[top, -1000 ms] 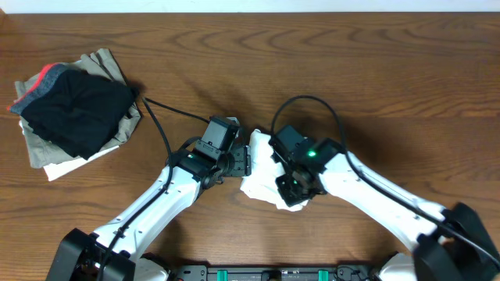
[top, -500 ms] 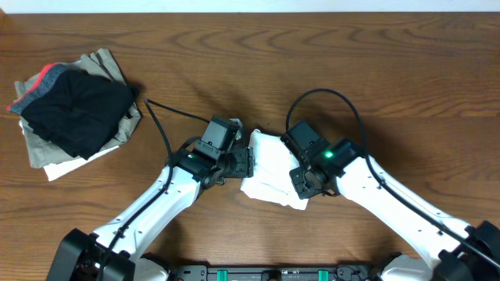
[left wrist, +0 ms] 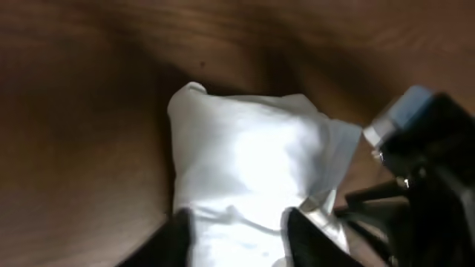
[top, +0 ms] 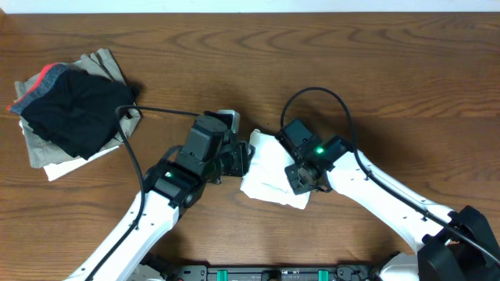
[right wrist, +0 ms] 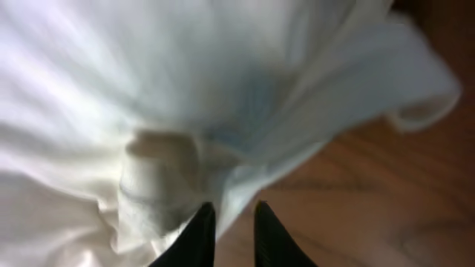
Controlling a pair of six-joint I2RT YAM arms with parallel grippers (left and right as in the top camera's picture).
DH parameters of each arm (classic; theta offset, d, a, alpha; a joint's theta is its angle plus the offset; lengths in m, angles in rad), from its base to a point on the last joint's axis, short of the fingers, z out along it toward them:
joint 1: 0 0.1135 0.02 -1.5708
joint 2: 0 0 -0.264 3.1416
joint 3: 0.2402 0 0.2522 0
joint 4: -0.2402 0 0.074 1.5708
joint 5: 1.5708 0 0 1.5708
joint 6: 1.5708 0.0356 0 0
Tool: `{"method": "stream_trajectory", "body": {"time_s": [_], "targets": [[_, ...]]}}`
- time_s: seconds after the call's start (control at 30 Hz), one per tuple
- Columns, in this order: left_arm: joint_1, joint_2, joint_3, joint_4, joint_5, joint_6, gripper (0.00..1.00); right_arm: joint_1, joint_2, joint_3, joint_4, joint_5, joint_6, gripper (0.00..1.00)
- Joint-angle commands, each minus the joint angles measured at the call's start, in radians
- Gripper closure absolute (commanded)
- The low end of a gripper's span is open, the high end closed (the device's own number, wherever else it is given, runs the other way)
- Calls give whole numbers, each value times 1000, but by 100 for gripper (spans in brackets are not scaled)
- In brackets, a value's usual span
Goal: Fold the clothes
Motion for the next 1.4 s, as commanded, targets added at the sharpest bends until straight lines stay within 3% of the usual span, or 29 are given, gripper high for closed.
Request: {"method": "stream_trajectory", "body": {"time_s": [0.0,0.13,0.27,0.33,0.5,0.8,1.13,1.37], "targets": [[5,10,4,3,53,-53,72,-6,2,1,48,120,35,85],[5,37,2,10,129,-83,76,-7,-16,14,117,212,34,85],[4,79,-5,10,132,-105,78,-29,-37,14,214,183,76,89],[4,106,-6,10,134,-105,78,-63,-38,14,241,77,158,95],[3,178,-6,31,249,-111,80,-169,-38,14,311,-300,205,96],[-19,277,-7,67,278,-111,80,-273,-27,12,324,-590,158,95],[-27,429,-11,71,273,-126,80,-273,154,-32,351,-581,130,90],[-26,480,-11,3,66,-138,81,-303,345,-42,377,-505,129,93]]}}
